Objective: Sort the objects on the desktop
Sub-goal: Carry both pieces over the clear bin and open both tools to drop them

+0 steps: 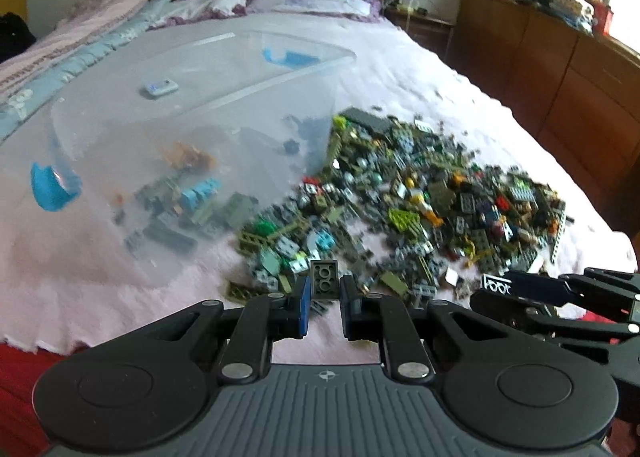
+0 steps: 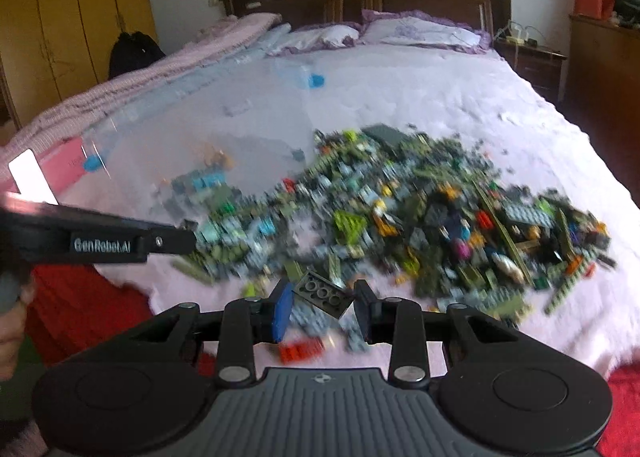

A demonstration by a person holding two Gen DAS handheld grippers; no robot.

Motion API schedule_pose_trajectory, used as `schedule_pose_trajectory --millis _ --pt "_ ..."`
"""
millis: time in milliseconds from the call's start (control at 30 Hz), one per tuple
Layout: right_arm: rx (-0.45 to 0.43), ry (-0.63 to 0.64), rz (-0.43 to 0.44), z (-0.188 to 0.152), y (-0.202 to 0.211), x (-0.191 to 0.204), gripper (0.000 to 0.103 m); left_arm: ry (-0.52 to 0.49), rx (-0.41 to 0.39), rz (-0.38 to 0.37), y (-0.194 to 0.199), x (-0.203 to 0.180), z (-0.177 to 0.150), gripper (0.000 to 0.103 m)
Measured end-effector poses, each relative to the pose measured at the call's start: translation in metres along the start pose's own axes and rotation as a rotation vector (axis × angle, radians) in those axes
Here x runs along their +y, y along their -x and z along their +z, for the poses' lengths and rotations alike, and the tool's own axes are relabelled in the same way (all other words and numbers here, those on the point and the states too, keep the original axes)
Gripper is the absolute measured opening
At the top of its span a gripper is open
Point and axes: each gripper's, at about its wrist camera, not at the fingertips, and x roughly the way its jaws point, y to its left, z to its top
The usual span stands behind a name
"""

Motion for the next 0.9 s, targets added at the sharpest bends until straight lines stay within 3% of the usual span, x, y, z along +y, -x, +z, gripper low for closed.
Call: schedule_pose_trajectory --millis 267,533,733,833,900 --pt "-0.067 0.060 0.092 0.059 -0.011 0.025 0.036 0.050 -0.078 0.037 0.024 0.021 0.040 0.017" --pt "-0.117 0.157 0.165 0.137 -0.037 0.059 0.036 0.101 -0.147 0.098 0.024 0.060 0.096 0.017" --pt "-0.101 0.216 0.182 0.184 -0.074 0.088 0.036 0.153 -0.125 0.133 0.001 0.096 0.123 0.017" --pt "-0.077 0.227 0.180 0.198 -0.096 0.101 0.036 0.171 -0.108 0.152 -0.009 0.109 0.129 0.021" --pt "-0.062 0.232 0.179 0.207 -0.111 0.108 0.037 0.189 -0.104 0.167 -0.010 0.117 0.131 0.028"
